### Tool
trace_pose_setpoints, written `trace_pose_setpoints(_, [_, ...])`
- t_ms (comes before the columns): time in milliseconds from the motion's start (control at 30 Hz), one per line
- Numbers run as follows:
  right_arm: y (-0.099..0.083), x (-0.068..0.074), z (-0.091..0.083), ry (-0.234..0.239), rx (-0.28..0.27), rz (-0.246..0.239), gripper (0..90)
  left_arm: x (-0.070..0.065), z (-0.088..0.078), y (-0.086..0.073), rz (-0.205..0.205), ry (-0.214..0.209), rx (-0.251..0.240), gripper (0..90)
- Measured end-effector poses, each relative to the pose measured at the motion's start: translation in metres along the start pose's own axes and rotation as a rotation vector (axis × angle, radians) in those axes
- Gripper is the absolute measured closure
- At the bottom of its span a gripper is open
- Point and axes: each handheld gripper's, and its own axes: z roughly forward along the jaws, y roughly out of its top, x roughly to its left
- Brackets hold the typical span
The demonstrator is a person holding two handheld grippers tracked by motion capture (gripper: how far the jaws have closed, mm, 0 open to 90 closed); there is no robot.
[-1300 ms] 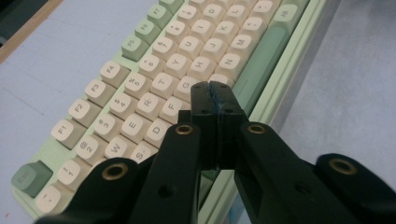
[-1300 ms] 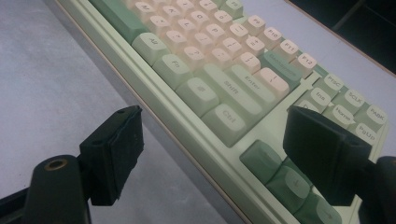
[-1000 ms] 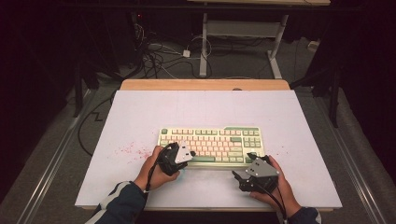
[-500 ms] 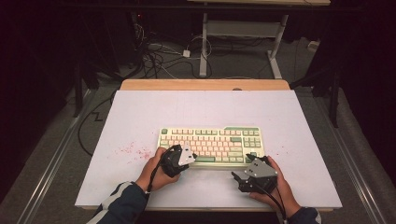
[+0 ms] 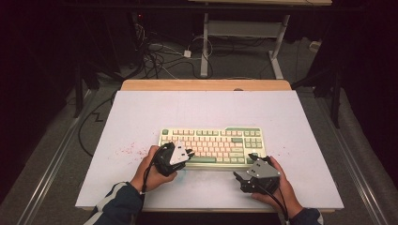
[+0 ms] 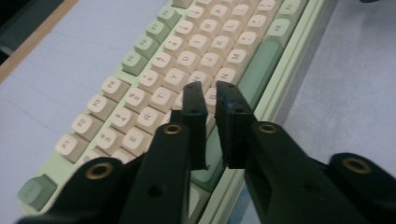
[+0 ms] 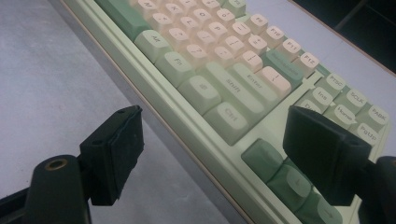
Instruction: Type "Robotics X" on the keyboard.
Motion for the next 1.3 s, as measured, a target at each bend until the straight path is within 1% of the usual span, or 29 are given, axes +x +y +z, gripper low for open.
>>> trace_pose_setpoints(33, [0.000,0.000,0.000,-0.002,0.000,0.000,21.0,0.002,-0.002,0.001,-0.004,0.011,-0.010,71.1])
trace_pose_setpoints(100, [0.000,0.000,0.000,-0.003,-0.001,0.001,21.0,0.004,-0.005,0.001,-0.001,0.030,-0.031,59.5])
trace_pose_setpoints(200, [0.000,-0.001,-0.001,-0.007,-0.004,0.002,21.0,0.008,-0.009,-0.003,0.015,0.059,-0.054,41.4])
trace_pose_setpoints(233, [0.000,-0.001,-0.001,-0.007,-0.004,0.002,21.0,0.009,-0.012,-0.004,0.010,0.059,-0.062,37.0])
trace_pose_setpoints(333, [0.000,-0.002,-0.002,-0.010,-0.002,0.000,21.2,0.012,-0.022,-0.005,-0.007,0.042,-0.097,26.7])
trace_pose_setpoints(367, [0.000,-0.003,-0.002,-0.014,-0.002,0.001,21.3,0.013,-0.025,-0.006,-0.009,0.040,-0.109,25.4])
trace_pose_setpoints(400, [0.000,-0.003,-0.002,-0.016,-0.001,0.000,21.3,0.014,-0.028,-0.007,-0.005,0.047,-0.117,23.9])
trace_pose_setpoints(500, [-0.001,-0.004,-0.002,-0.019,-0.001,0.007,21.3,0.019,-0.033,-0.011,-0.001,0.078,-0.117,22.1])
trace_pose_setpoints(567, [-0.001,-0.005,-0.002,-0.022,-0.004,0.009,21.3,0.023,-0.036,-0.014,-0.010,0.088,-0.114,21.5])
trace_pose_setpoints(667, [0.000,-0.005,-0.003,-0.023,-0.007,0.008,21.3,0.027,-0.040,-0.020,0.000,0.112,-0.109,21.5])
trace_pose_setpoints(833, [0.000,-0.005,-0.004,-0.029,-0.008,0.013,21.3,0.033,-0.047,-0.029,0.009,0.130,-0.099,20.8])
trace_pose_setpoints(867, [0.000,-0.006,-0.004,-0.029,-0.009,0.014,21.3,0.034,-0.048,-0.030,0.017,0.139,-0.098,20.8])
trace_pose_setpoints(933, [0.000,-0.006,-0.004,-0.031,-0.009,0.014,21.5,0.036,-0.050,-0.034,0.014,0.142,-0.089,20.8])
trace_pose_setpoints(1033, [0.000,-0.005,-0.004,-0.031,-0.009,0.014,21.5,0.038,-0.053,-0.038,0.028,0.154,-0.076,20.8])
trace_pose_setpoints(1167, [0.000,-0.005,-0.004,-0.033,-0.011,0.017,21.6,0.041,-0.058,-0.042,0.023,0.163,-0.077,20.8])
trace_pose_setpoints(1300, [0.000,-0.006,-0.004,-0.031,-0.010,0.018,22.9,0.044,-0.060,-0.047,0.009,0.176,-0.073,20.7])
